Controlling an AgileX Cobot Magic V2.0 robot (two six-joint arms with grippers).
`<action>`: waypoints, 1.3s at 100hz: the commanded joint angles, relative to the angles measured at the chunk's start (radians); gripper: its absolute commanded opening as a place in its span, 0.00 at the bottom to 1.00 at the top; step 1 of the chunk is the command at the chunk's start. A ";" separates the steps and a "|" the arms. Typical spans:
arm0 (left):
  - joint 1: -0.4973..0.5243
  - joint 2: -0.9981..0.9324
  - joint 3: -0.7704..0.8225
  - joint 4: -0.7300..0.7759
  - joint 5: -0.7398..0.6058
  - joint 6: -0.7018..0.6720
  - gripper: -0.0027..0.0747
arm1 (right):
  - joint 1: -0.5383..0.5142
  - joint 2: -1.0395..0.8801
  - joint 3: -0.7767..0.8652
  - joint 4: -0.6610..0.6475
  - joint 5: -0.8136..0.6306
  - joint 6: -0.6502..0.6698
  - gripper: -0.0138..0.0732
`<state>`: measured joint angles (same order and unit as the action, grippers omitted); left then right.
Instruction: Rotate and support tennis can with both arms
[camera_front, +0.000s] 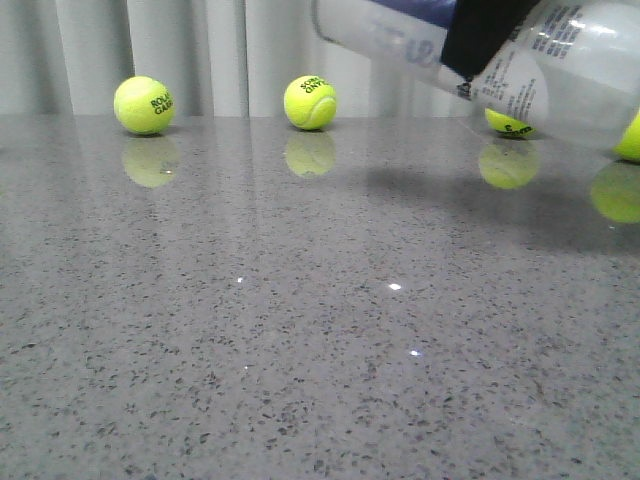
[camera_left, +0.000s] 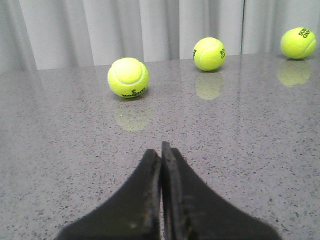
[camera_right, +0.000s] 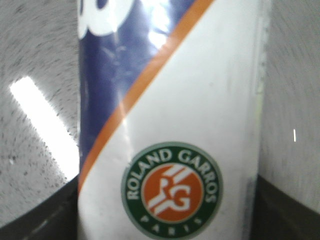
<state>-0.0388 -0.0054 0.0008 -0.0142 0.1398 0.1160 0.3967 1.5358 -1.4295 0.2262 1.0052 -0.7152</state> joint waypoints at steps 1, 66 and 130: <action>-0.008 -0.035 0.045 0.000 -0.083 -0.009 0.01 | 0.034 -0.011 -0.031 0.022 -0.050 -0.237 0.55; -0.008 -0.035 0.045 0.000 -0.083 -0.009 0.01 | 0.080 0.158 -0.030 0.025 -0.052 -0.571 0.58; -0.008 -0.035 0.045 0.000 -0.083 -0.009 0.01 | 0.080 0.147 -0.030 0.025 -0.047 -0.571 0.90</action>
<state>-0.0388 -0.0054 0.0008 -0.0142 0.1398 0.1160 0.4769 1.7358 -1.4295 0.2323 0.9786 -1.2774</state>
